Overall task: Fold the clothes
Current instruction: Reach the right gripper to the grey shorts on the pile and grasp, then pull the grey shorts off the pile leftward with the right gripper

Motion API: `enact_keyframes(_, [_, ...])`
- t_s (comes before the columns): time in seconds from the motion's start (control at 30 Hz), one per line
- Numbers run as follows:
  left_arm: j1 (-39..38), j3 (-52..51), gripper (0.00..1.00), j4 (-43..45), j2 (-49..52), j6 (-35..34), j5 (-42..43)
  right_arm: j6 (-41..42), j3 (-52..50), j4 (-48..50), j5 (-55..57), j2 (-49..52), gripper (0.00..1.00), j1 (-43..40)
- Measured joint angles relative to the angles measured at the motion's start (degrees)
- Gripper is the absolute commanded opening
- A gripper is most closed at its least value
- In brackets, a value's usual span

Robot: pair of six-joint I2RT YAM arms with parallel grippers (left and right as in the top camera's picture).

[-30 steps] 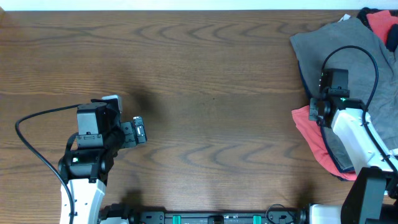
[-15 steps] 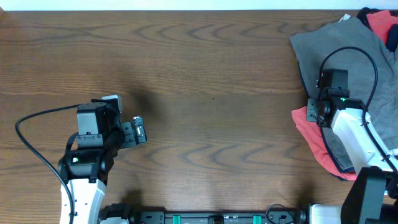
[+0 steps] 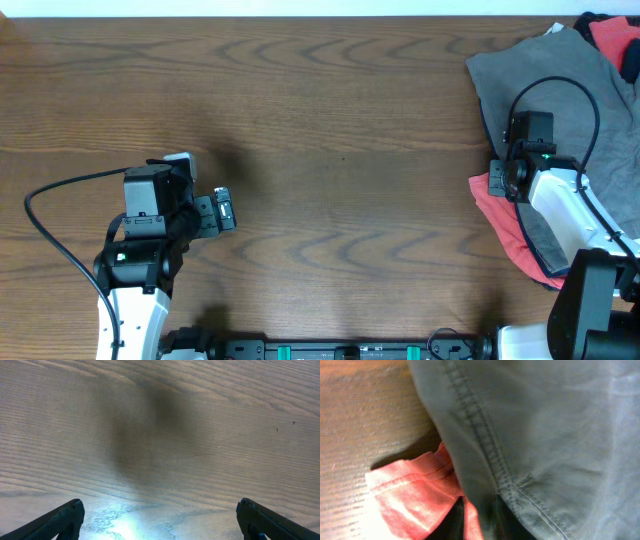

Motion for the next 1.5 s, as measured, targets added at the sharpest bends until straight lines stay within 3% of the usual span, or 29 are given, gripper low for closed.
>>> enact_keyframes(0.4, [0.0, 0.0, 0.98, -0.02, 0.0, 0.0, 0.02, 1.22, 1.44, -1.84, 1.88, -0.11, 0.01, 0.0])
enact_keyframes(0.73, [0.0, 0.02, 0.98, -0.04, 0.0, 0.0, 0.17, -1.7, 18.1, -18.34, -16.11, -8.85, 0.01, 1.7])
enact_keyframes(0.97, [0.0, 0.02, 0.98, 0.0, 0.0, 0.0, 0.17, -1.66, 15.58, -20.57, -22.34, -8.09, 0.01, 15.17])
enact_keyframes(1.27, [0.0, 0.02, 0.98, 0.02, 0.0, 0.0, 0.17, 3.98, 13.18, -3.98, -25.59, -1.42, 0.01, 35.67])
enact_keyframes(1.37, [0.0, 0.04, 0.98, 0.0, 0.0, 0.0, 0.17, 7.19, 13.0, 3.96, -26.47, 2.27, 0.06, 40.65])
enact_keyframes(1.47, [0.0, 0.04, 0.98, -0.02, 0.0, -0.02, 0.44, 9.22, 13.0, 8.07, -26.84, 5.18, 0.24, 44.48])
enact_keyframes(1.5, [0.0, 0.04, 0.98, 0.02, 0.0, -0.02, 0.92, 9.73, 13.0, 8.04, -26.29, 5.66, 0.36, 45.38])
